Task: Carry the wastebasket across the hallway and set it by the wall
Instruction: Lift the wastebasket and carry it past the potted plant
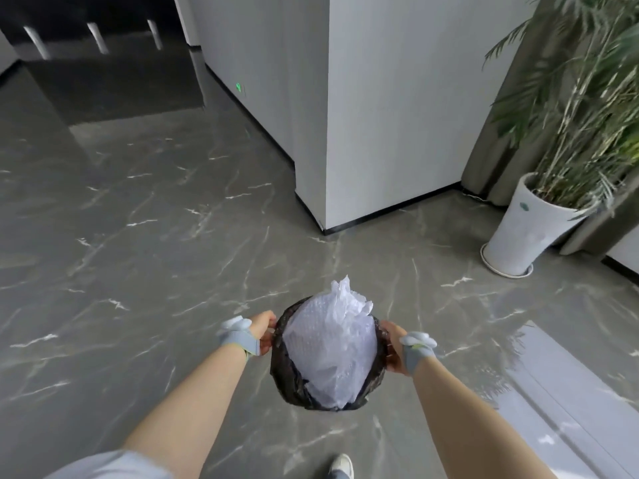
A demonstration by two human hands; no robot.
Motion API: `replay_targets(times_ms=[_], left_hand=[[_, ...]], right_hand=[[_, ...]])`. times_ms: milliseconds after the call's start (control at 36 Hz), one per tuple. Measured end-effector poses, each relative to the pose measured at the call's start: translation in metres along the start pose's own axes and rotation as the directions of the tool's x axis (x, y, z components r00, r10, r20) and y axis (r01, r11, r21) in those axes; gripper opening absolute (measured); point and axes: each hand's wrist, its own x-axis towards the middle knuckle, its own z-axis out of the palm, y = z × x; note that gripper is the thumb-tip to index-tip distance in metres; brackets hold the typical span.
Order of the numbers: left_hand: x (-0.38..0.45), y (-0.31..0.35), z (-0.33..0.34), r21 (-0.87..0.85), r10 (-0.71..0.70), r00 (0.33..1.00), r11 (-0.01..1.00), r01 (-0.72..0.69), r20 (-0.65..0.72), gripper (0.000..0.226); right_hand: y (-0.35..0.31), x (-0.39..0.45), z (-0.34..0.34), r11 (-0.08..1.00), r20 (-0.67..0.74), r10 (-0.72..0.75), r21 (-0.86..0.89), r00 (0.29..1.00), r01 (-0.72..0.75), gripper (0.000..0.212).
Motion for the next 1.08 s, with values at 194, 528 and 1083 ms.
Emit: replay_targets(times_ms=[194,528,1083], left_hand=[[0.078,0.108,0.017,-0.116,0.048,0.997,0.992,-0.054,-0.053,0.024],[0.189,0.228,0.000,-0.159,0.022,0.999,0.987,-0.029,-0.044,0.026],[0.392,0.461,-0.006,0.034,0.020,1.000,0.999,-0.020,-0.011,0.023]], right_hand=[[-0.129,0.051,0.026,0.995,0.024,-0.060,0.075,0.998,0.058,0.039],[-0.258,0.161,0.075,0.999,0.015,-0.046,0.009,0.999,0.046,0.028],[-0.468,0.341,0.135,0.999,0.004,0.024,-0.032,1.000,-0.024,0.039]])
